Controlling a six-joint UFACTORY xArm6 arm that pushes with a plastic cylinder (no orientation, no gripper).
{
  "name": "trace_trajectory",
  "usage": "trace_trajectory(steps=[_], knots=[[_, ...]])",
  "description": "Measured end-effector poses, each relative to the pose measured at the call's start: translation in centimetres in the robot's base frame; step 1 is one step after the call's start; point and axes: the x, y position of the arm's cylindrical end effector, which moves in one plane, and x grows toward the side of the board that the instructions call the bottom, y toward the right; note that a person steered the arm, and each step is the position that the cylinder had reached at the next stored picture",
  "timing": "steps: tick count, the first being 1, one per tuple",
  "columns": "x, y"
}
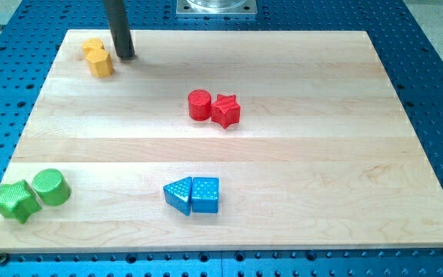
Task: Bring the hexagon to the top side of the green circle
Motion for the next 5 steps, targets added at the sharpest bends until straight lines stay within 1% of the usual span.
trace_trajectory(steps=[1,2,3,4,5], knots=[[2.7,-3.9],[1.0,-3.0],[-0.2,-6.8],[4.9,-8.0],[13.6,-3.2]])
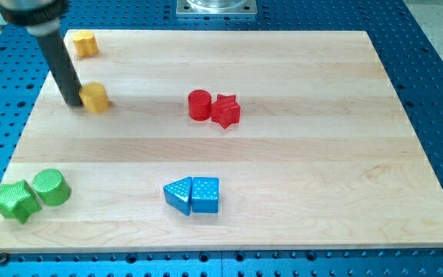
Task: Bring the hexagon to the top side of the green circle
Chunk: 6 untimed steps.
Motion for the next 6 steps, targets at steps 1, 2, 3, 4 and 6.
trace_trajectory(steps=[1,2,3,4,6], knots=[[-3.9,2.1],[-7.3,3.3],[-1.6,8.7],[1.0,3.2],[2.5,1.0]])
